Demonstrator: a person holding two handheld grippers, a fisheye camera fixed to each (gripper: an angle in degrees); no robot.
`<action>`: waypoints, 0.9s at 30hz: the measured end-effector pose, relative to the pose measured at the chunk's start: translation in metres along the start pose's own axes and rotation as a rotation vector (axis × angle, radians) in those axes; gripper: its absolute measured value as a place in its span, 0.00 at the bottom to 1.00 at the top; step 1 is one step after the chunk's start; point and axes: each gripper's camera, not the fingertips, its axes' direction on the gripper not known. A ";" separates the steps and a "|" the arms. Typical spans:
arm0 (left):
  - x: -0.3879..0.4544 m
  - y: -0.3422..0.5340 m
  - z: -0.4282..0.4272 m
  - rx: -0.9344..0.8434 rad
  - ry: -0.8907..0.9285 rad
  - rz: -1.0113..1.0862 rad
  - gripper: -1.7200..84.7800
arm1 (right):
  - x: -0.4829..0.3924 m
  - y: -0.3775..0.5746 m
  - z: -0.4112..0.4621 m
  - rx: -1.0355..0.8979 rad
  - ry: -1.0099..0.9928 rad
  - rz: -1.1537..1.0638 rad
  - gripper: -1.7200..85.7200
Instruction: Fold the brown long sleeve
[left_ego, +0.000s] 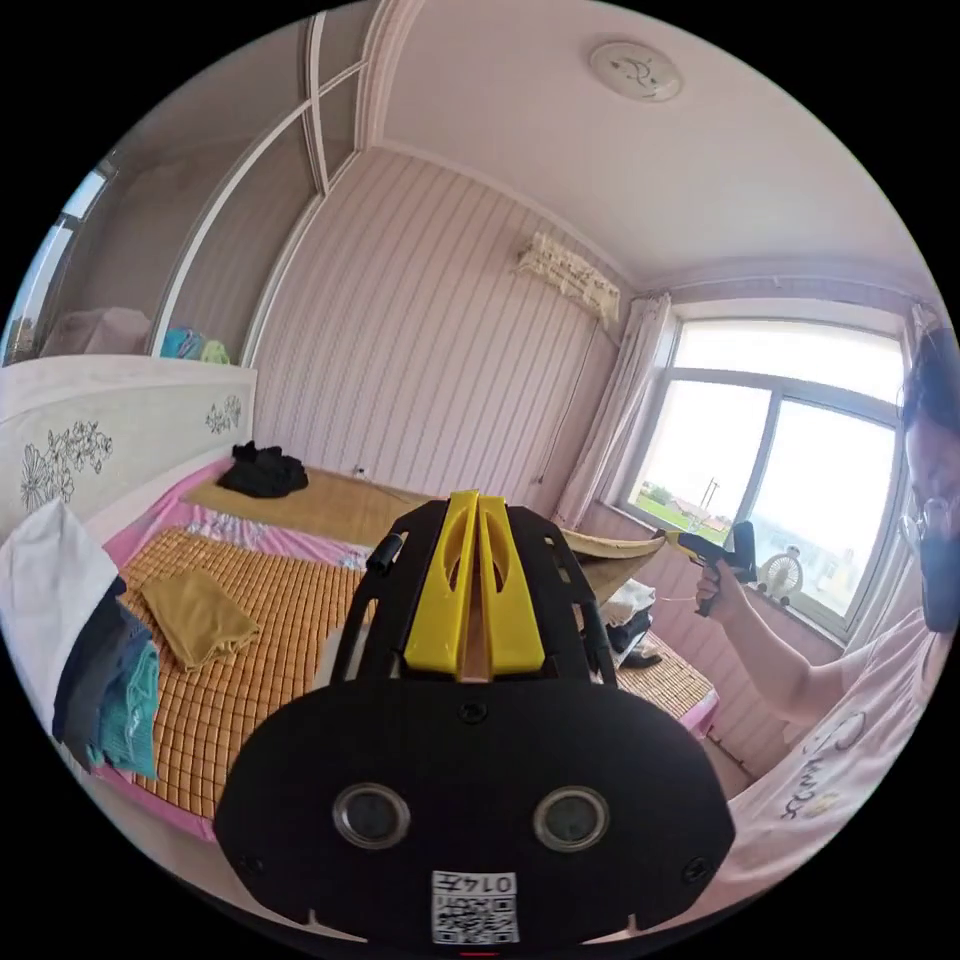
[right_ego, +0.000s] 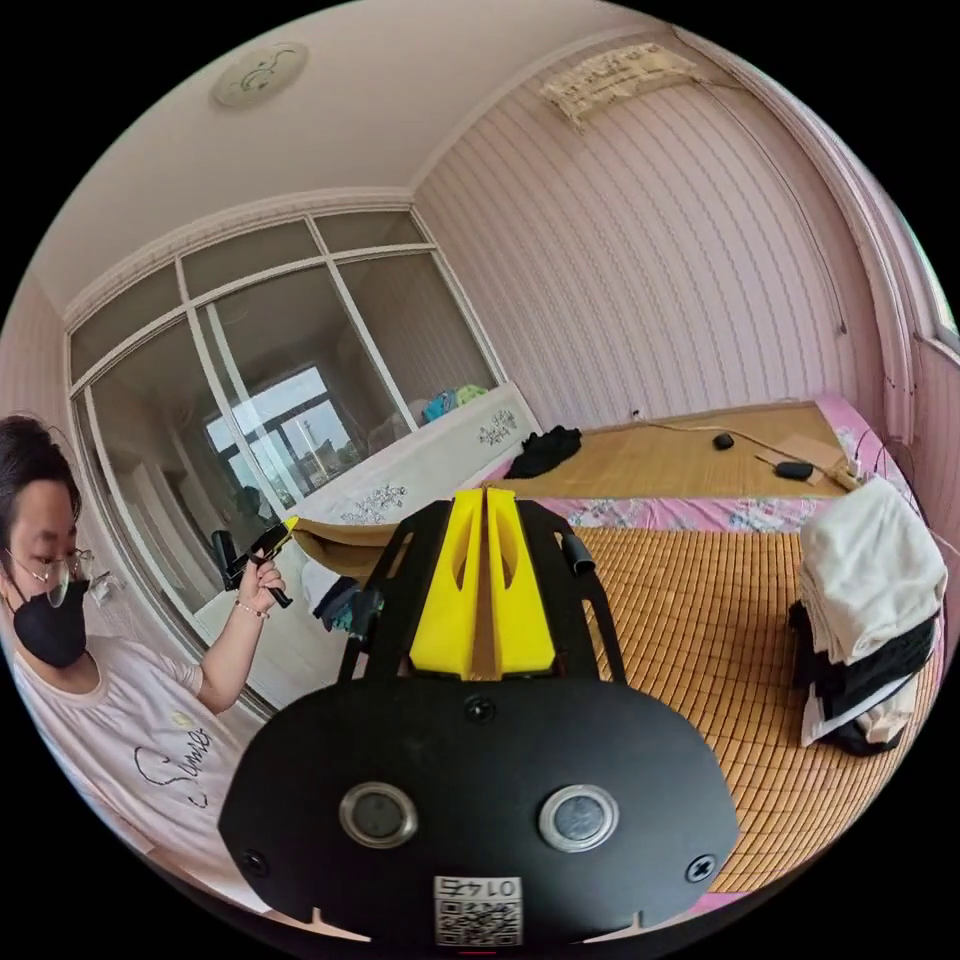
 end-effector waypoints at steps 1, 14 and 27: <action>0.008 -0.024 -0.018 0.063 0.016 0.023 0.01 | -0.027 -0.018 -0.020 0.065 -0.017 -0.060 0.02; 0.085 -0.132 -0.178 0.547 0.194 0.156 0.01 | -0.235 -0.055 -0.222 0.497 -0.046 -0.426 0.02; 0.105 -0.038 0.016 -0.098 0.283 0.266 0.01 | -0.250 -0.025 -0.099 0.070 0.139 -0.457 0.02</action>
